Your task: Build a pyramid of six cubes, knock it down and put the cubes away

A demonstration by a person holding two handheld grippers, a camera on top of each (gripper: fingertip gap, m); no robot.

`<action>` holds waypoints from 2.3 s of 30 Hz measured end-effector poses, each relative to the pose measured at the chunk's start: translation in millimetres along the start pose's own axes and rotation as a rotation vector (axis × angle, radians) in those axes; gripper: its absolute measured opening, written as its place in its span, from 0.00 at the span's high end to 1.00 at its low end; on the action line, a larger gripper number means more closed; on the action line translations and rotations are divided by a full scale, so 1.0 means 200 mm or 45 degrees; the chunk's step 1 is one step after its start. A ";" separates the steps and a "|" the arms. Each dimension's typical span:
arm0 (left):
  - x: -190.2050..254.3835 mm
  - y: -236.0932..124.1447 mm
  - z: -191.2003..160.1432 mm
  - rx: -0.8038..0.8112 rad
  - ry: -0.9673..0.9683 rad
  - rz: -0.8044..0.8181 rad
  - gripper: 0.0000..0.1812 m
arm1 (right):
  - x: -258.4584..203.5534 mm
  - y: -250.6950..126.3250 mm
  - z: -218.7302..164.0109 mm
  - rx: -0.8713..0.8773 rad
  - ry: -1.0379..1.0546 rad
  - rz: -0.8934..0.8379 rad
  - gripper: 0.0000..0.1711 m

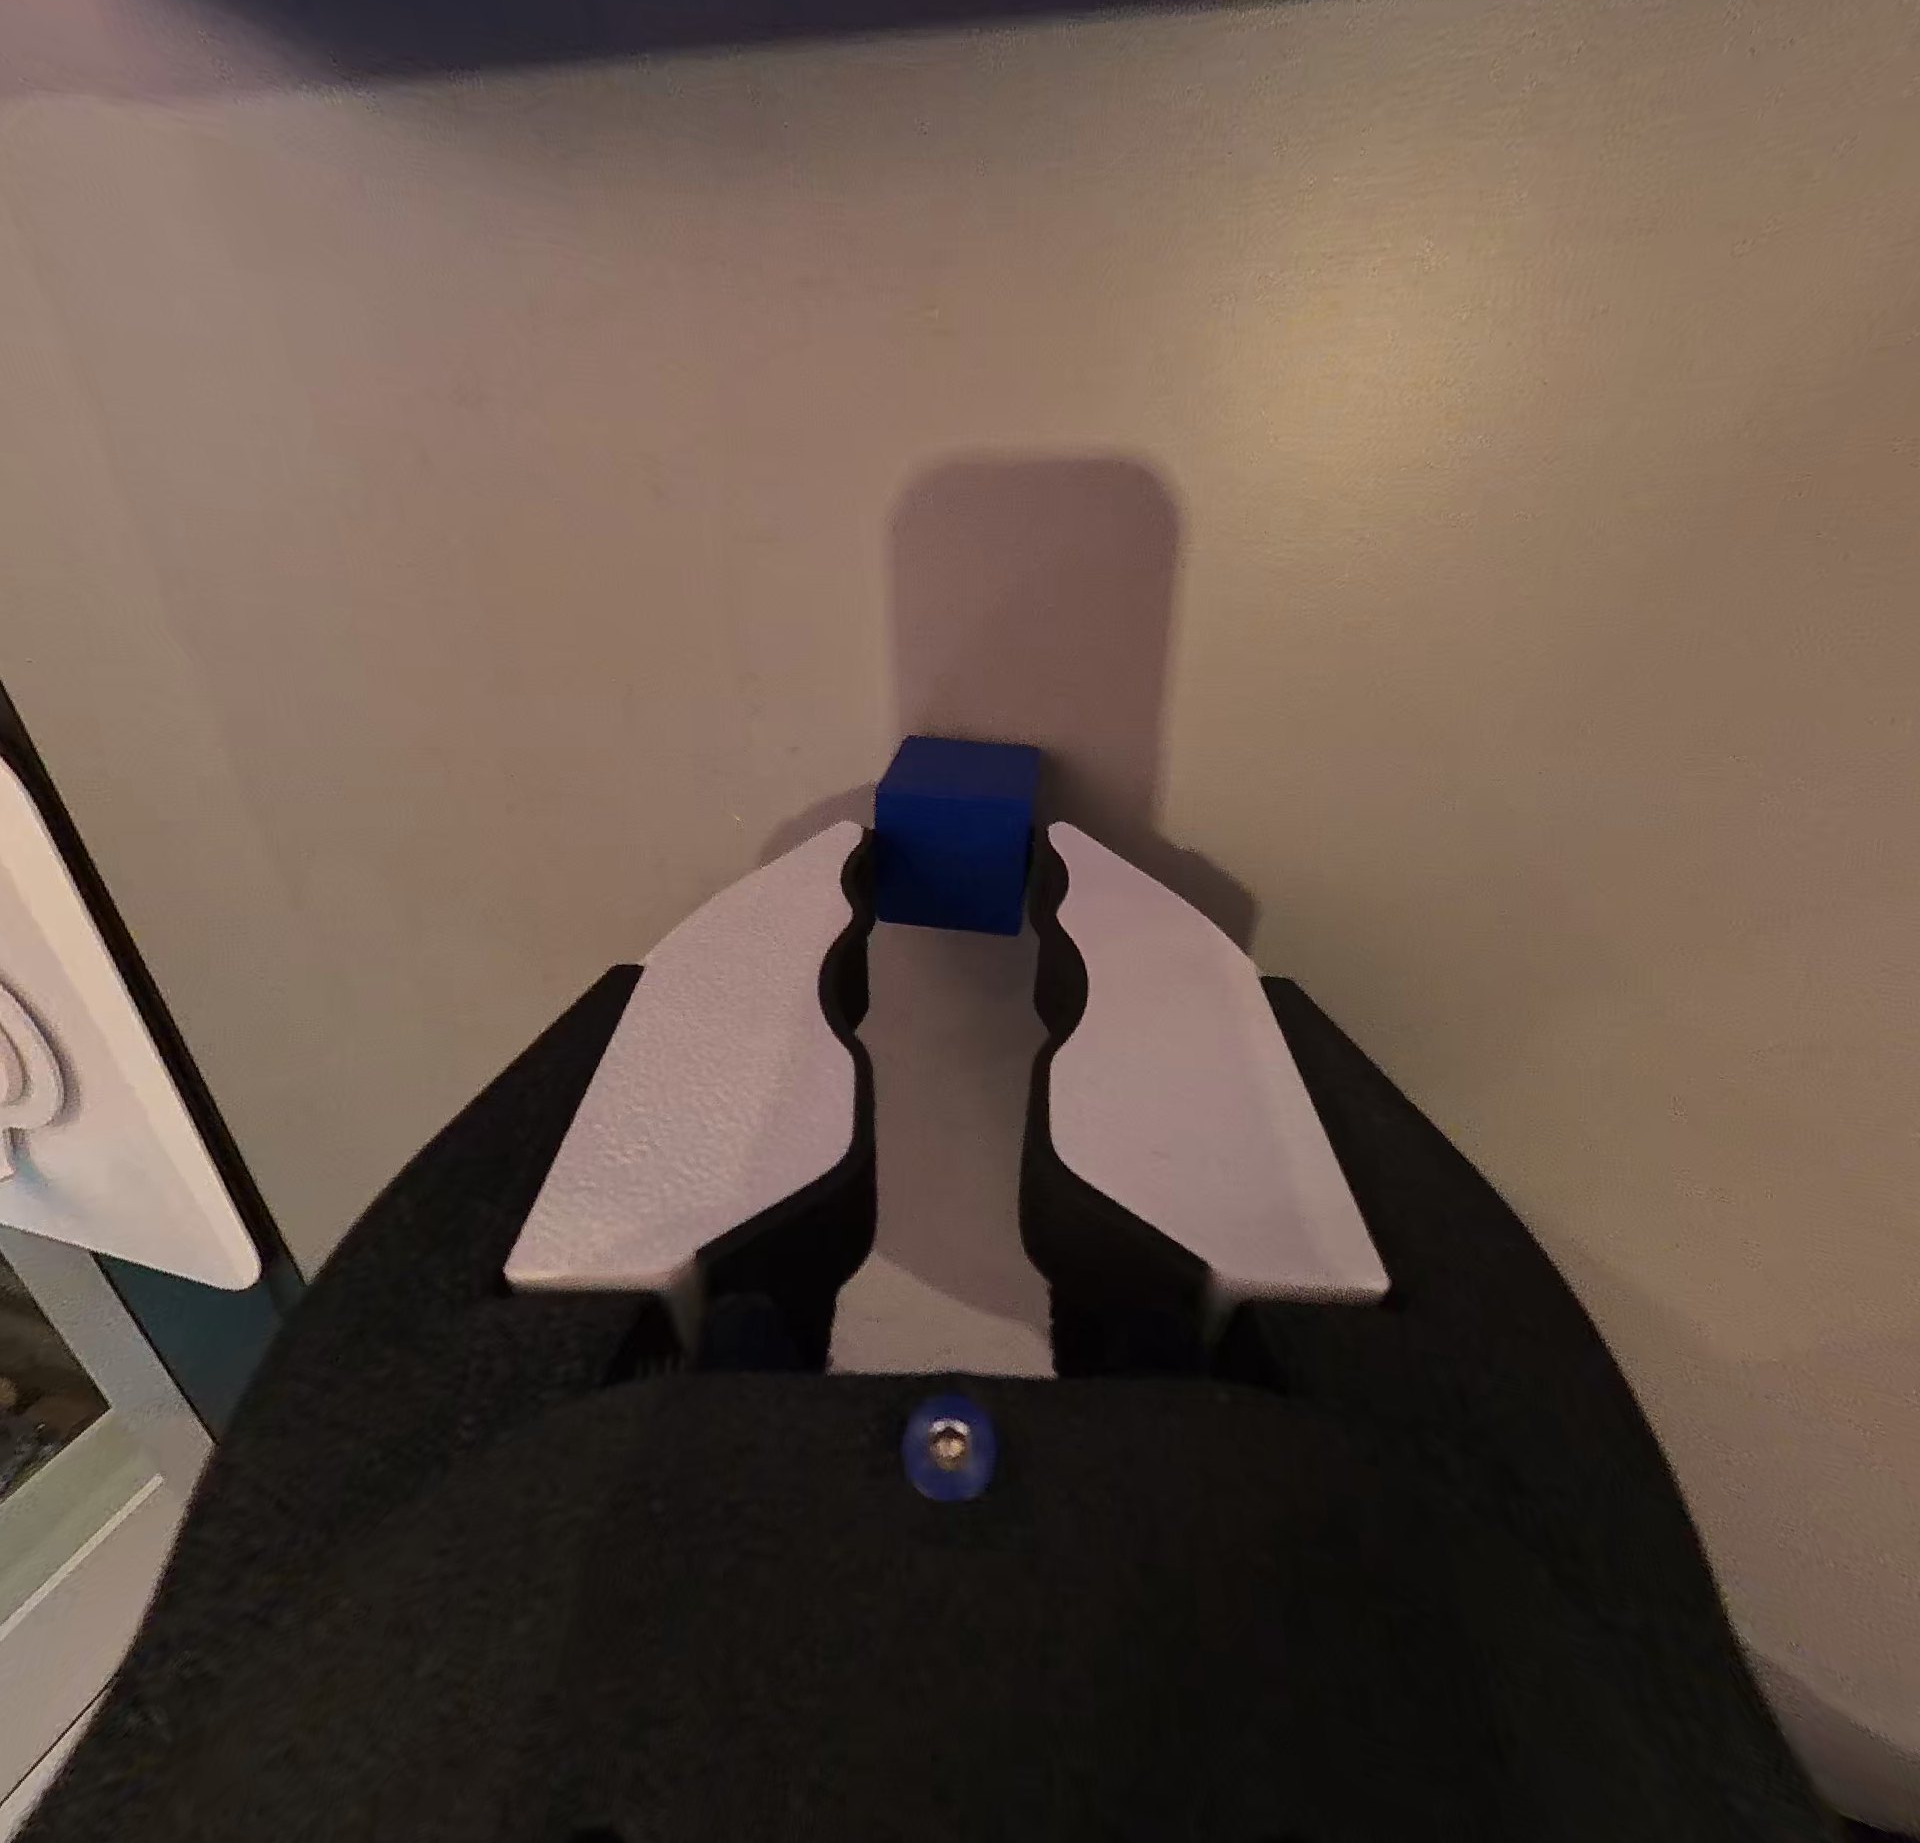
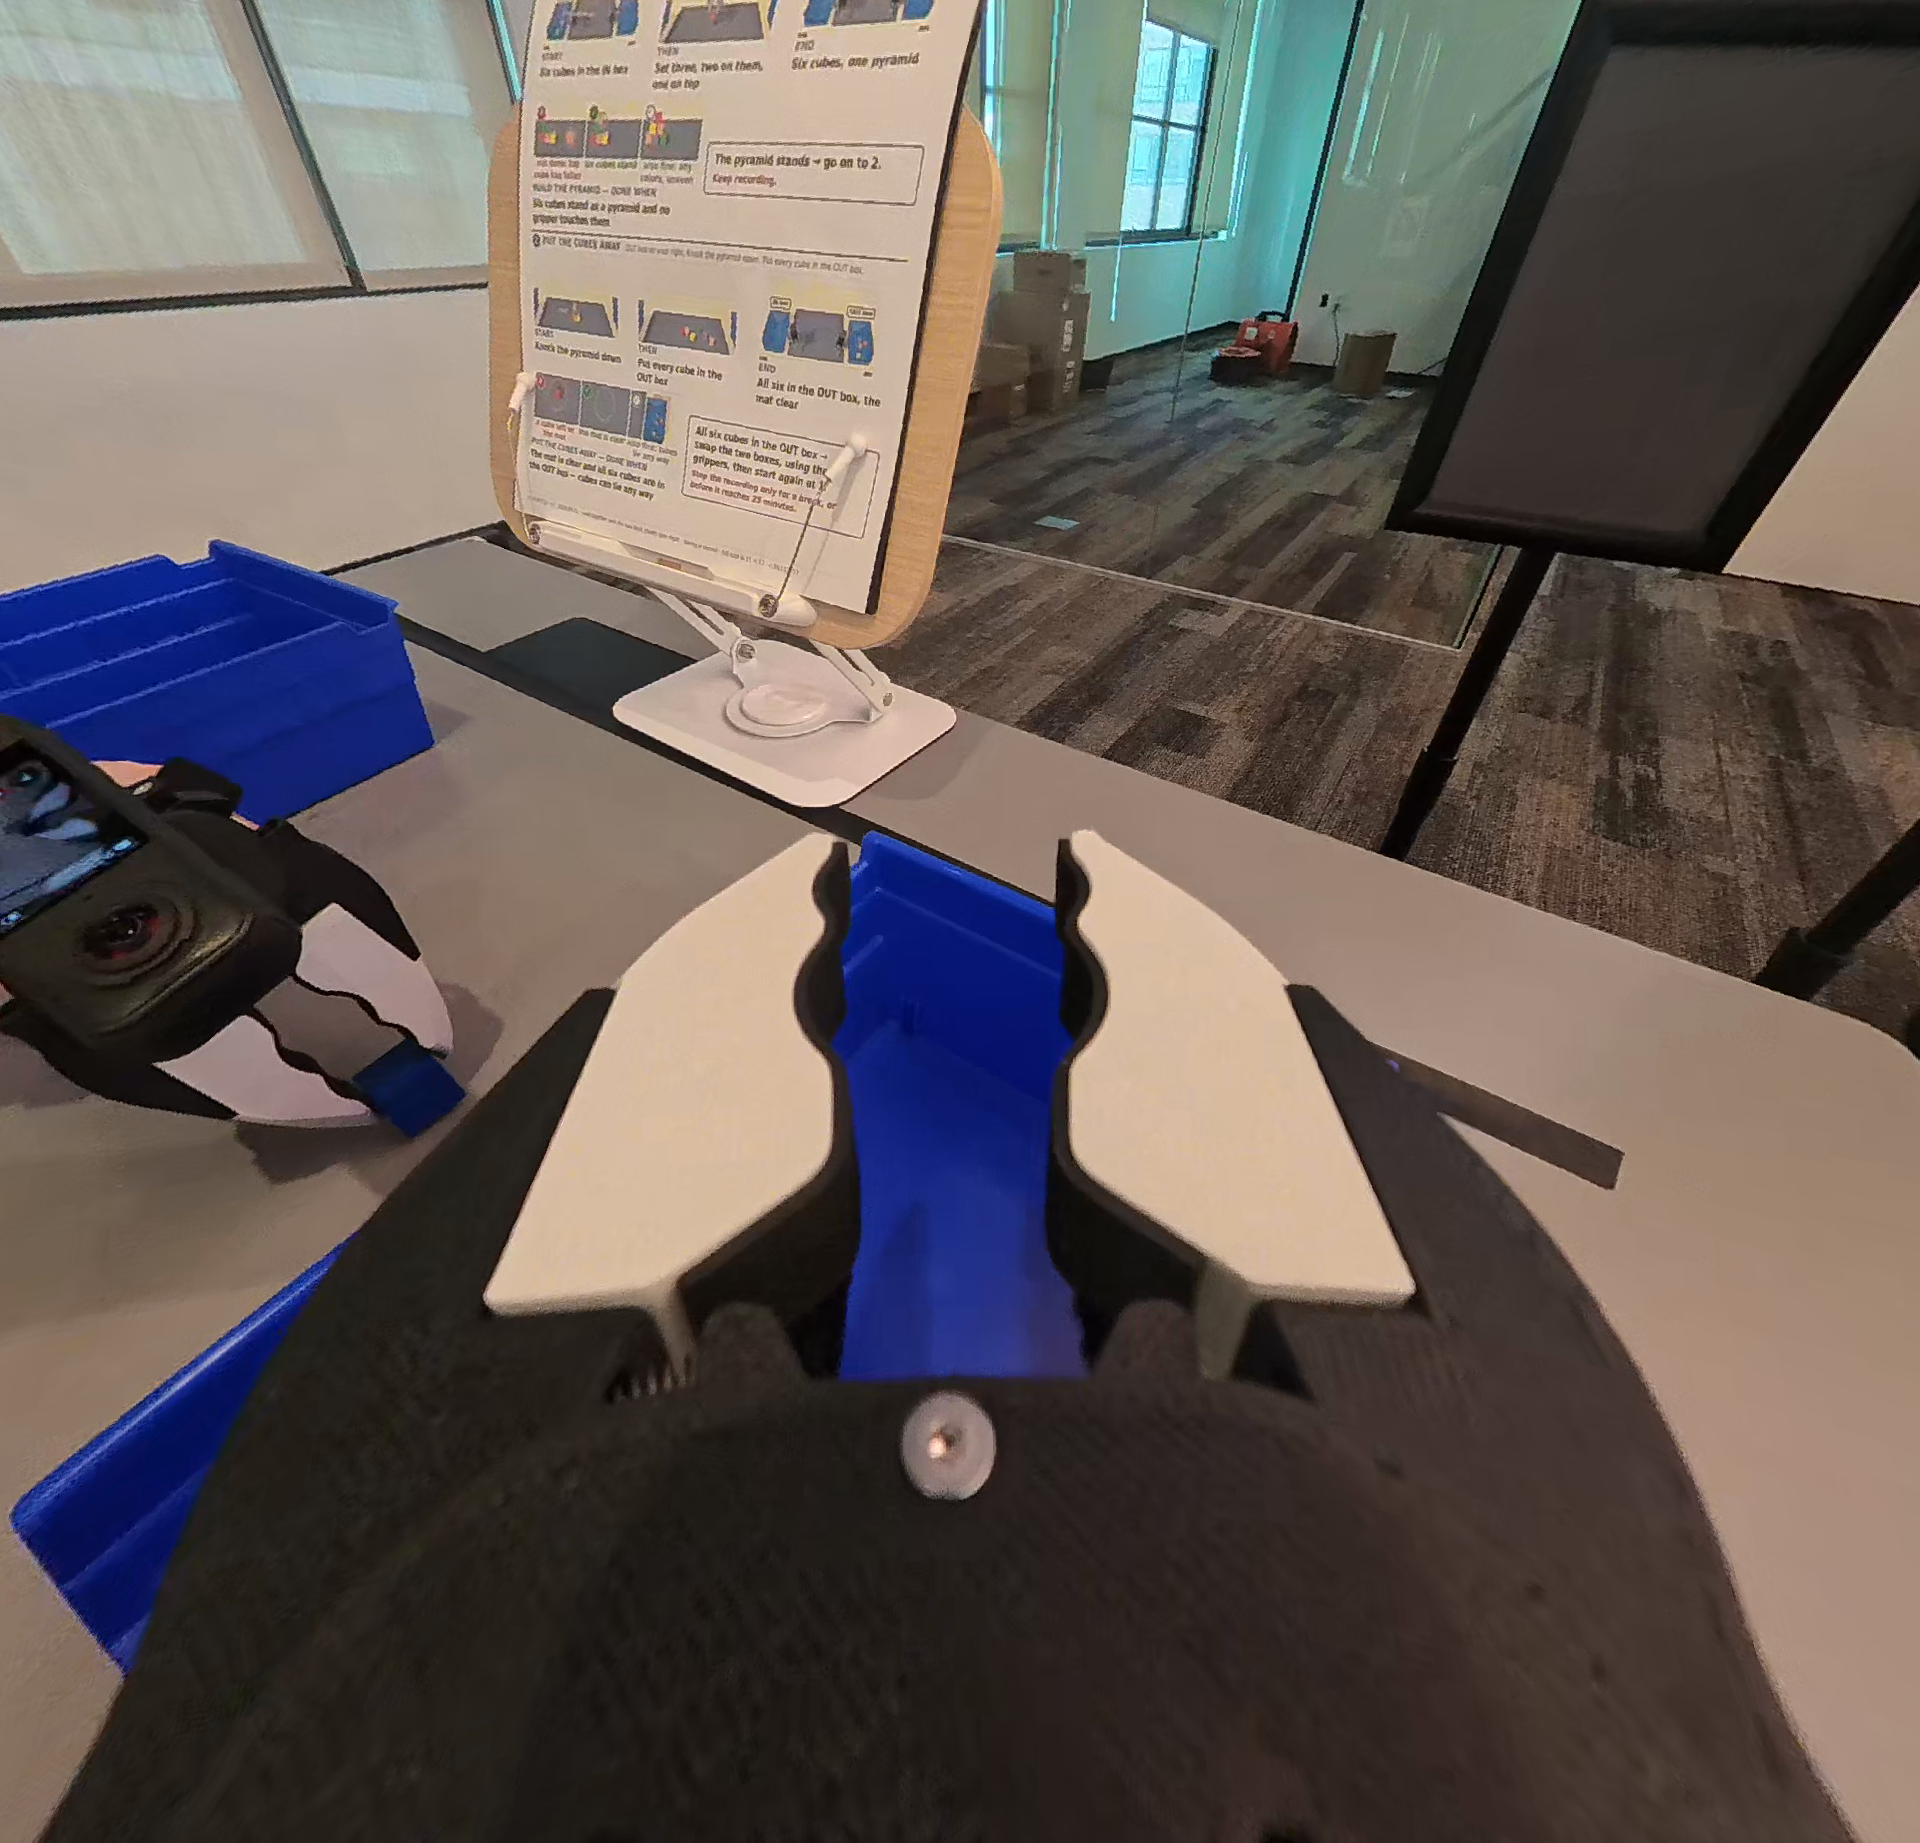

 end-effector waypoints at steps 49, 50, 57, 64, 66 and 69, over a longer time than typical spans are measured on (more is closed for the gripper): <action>0.22 -0.21 -1.58 -0.177 -0.563 -0.126 0.84 | -0.02 0.04 -0.07 -0.063 0.035 0.098 0.77; 0.23 -0.22 -1.58 -0.174 -0.583 -0.145 0.84 | -0.02 0.03 -0.07 -0.056 0.040 0.099 0.77; -0.03 -0.68 -1.49 0.109 -0.622 0.152 0.84 | 0.02 -0.02 -0.05 0.000 0.079 0.082 0.77; -0.09 -1.07 -0.73 0.471 -0.223 0.254 0.84 | 0.05 -0.05 -0.04 0.036 0.114 0.079 0.77; -0.09 -0.94 -0.58 0.383 -0.124 0.256 0.84 | 0.05 -0.05 -0.05 0.020 0.113 0.083 0.77; -0.03 -0.65 -0.39 0.292 -0.037 0.095 0.84 | 0.05 -0.05 -0.06 0.001 0.104 0.080 0.77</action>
Point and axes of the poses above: each gripper's, where its closed fingertips meet, y out along the fingers, z out of its top, x = y × z across the jaws, the point moved 2 cm from there along -y, back along the fingers, and after that the axes turned 1 degree about -x, right-handed, at the moved point
